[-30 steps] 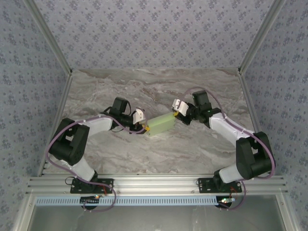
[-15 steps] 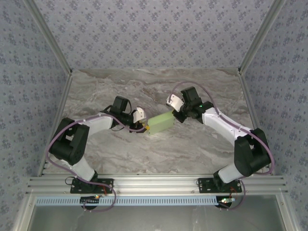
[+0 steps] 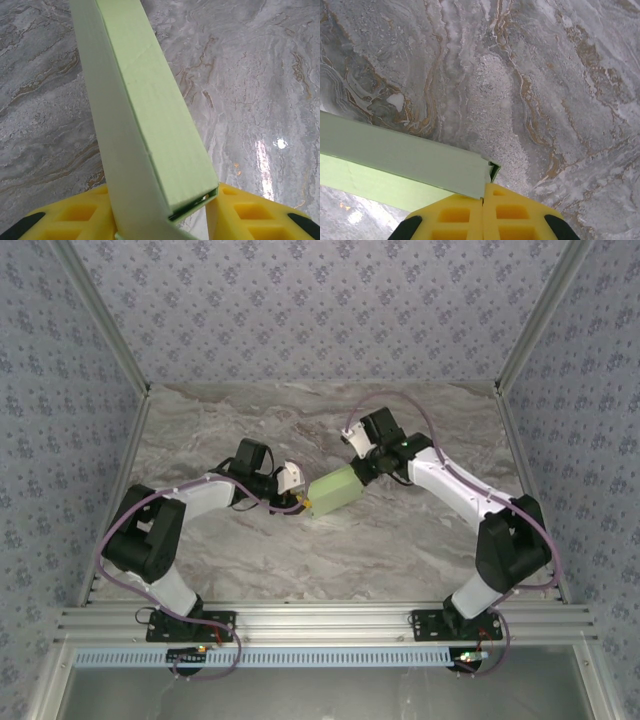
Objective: Fold the paper box
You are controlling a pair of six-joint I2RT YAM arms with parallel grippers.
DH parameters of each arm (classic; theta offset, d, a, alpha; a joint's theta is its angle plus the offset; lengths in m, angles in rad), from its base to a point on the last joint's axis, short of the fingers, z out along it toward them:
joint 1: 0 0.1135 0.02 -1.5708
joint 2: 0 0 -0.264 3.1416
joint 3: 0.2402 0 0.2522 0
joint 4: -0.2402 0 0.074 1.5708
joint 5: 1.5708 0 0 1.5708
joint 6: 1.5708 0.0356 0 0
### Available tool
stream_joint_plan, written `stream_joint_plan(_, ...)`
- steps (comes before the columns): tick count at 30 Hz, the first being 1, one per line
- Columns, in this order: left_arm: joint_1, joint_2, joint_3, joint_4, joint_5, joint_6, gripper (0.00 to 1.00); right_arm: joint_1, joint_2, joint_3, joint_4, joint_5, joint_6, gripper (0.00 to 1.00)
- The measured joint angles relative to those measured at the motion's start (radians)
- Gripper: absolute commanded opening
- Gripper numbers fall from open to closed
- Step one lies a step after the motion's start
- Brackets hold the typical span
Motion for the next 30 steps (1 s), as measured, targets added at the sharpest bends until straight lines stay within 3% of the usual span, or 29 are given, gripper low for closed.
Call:
stream_joint_plan(18, -0.011, 0.013, 0.023, -0.027, -0.013, 0.000, 0.41, -0.019, 0.085, 0.124, -0.167, -0.017, 0.150, 0.08)
stream_joint_plan(30, -0.011, 0.017, 0.032, -0.037, -0.021, -0.001, 0.41, -0.019, 0.091, 0.112, -0.143, -0.012, 0.197, 0.07)
